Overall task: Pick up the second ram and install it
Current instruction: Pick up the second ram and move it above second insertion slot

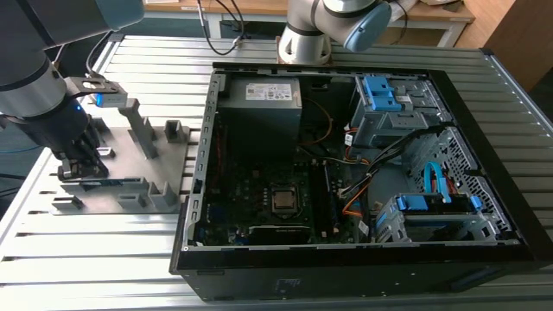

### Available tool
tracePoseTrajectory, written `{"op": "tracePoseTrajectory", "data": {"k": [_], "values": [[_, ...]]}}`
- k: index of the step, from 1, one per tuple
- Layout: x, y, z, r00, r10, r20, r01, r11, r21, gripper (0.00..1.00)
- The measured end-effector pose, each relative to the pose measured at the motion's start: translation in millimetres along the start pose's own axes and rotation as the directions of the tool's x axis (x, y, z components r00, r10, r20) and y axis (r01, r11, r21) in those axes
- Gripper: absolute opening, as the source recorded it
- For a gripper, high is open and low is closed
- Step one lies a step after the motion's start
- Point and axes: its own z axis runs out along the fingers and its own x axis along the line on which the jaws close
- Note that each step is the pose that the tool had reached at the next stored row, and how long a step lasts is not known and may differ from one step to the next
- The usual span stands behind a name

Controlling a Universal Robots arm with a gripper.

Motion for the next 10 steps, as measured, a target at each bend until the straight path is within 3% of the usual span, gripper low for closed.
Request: {"op": "tracePoseTrajectory", "data": {"k": [4, 9, 10], "values": [[0.0, 0.0, -0.1, 1.0, 0.0, 0.0, 0.0, 1.0, -0.0002, 0.11], [0.0, 0.0, 0.0, 1.0, 0.0, 0.0, 0.0, 1.0, 0.0, 0.3], [0.0, 0.0, 0.0, 1.0, 0.0, 0.0001, 0.0, 1.0, 0.0, 0.3]]}}
